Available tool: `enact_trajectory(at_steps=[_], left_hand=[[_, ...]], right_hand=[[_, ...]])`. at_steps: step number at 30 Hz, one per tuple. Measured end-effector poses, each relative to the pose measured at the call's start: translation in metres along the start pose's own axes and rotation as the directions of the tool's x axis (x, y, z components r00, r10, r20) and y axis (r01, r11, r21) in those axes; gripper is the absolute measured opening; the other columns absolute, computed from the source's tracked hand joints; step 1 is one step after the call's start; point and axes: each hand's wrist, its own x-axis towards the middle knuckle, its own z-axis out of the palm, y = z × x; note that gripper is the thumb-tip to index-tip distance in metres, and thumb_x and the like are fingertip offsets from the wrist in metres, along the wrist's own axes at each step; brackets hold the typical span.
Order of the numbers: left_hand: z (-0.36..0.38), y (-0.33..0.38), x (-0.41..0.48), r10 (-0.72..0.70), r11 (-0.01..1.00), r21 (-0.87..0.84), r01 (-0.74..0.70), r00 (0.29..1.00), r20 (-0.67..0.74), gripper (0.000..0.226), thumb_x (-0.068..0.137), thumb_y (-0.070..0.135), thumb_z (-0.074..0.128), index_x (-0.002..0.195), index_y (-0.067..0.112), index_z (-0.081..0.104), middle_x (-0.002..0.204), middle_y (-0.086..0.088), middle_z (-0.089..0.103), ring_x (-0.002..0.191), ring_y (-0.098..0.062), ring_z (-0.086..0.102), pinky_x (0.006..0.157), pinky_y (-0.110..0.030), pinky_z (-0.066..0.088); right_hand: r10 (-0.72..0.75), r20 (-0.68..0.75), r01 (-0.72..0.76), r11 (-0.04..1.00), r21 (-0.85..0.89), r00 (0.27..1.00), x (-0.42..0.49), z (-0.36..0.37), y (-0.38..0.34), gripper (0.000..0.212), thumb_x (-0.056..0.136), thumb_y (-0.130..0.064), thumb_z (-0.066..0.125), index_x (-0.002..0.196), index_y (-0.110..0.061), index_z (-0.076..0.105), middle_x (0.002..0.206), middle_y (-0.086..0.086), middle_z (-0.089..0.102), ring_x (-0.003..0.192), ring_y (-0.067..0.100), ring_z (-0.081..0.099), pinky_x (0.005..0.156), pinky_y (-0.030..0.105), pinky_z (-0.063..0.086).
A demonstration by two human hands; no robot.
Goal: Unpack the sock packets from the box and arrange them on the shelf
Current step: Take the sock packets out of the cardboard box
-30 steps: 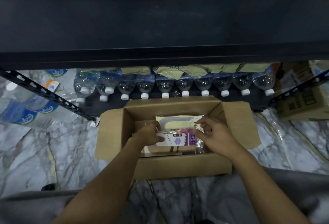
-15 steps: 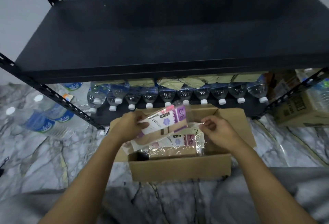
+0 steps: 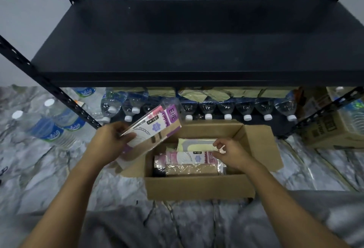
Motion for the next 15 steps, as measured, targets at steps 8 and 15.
enact_trajectory(at_steps=[8, 15], left_hand=[[0.009, -0.004, 0.023, -0.006, 0.996, -0.094, 0.007, 1.000, 0.014, 0.006, 0.086, 0.022, 0.071, 0.088, 0.018, 0.068, 0.074, 0.011, 0.067, 0.062, 0.010, 0.062, 0.052, -0.016, 0.041], [0.018, -0.006, 0.033, -0.045, 0.988, -0.144, 0.048, 0.999, 0.024, 0.003, 0.086, 0.021, 0.071, 0.087, 0.018, 0.071, 0.063, 0.010, 0.063, 0.054, 0.008, 0.058, 0.047, -0.008, 0.037]], right_hand=[[0.101, 0.185, -0.073, 0.986, -0.149, 0.978, 0.055, 0.060, 0.004, 0.031, 0.080, -0.035, 0.070, 0.106, -0.020, 0.063, 0.108, 0.002, 0.060, 0.102, 0.026, 0.060, 0.090, 0.039, 0.050], [0.120, 0.280, 0.010, 0.906, -0.422, 0.952, 0.082, 0.104, 0.021, 0.057, 0.087, -0.033, 0.059, 0.140, -0.018, 0.044, 0.142, 0.004, 0.037, 0.131, 0.029, 0.031, 0.107, 0.046, 0.032]])
